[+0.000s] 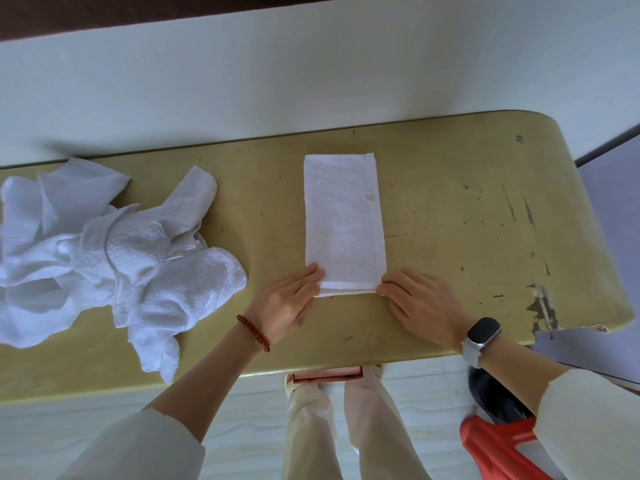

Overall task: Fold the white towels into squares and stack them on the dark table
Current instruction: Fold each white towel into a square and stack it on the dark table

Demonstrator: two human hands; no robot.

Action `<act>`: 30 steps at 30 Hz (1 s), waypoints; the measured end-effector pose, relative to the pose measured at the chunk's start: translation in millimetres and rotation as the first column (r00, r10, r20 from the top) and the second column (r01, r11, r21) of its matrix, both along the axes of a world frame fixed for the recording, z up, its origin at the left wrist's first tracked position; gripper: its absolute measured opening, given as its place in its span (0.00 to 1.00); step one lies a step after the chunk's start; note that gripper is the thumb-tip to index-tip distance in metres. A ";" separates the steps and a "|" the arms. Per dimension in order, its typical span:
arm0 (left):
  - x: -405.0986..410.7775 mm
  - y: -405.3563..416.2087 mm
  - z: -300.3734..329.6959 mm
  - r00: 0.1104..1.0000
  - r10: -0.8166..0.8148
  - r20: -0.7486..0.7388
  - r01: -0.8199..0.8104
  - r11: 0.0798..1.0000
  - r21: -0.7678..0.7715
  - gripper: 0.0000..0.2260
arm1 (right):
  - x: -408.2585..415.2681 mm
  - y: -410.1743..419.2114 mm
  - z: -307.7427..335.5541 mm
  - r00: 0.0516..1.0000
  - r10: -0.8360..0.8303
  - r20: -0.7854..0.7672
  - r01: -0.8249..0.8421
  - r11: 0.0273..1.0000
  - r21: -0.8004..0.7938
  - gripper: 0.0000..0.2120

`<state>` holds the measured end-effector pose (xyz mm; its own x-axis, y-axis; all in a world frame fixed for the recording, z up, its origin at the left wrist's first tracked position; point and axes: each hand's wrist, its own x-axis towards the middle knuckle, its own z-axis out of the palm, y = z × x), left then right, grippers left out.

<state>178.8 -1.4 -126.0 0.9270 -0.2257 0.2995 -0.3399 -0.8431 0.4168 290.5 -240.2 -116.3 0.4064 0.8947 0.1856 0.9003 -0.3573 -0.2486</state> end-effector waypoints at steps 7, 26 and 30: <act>-4.1 0.2 -4.2 0.999 -0.024 -0.030 0.023 1.000 -0.009 0.04 | -6.5 2.7 -1.4 0.999 -0.019 0.051 0.020 1.000 -0.023 0.11; -12.1 -12.0 -2.1 0.998 -0.061 -0.001 0.060 0.980 0.189 0.06 | -11.4 -11.3 -4.0 0.976 0.150 0.161 -0.139 0.987 -0.076 0.13; -13.2 -11.8 -1.6 0.997 -0.071 0.000 0.070 0.977 0.201 0.04 | -10.7 -11.1 -4.9 0.971 0.183 0.151 -0.173 0.982 -0.079 0.17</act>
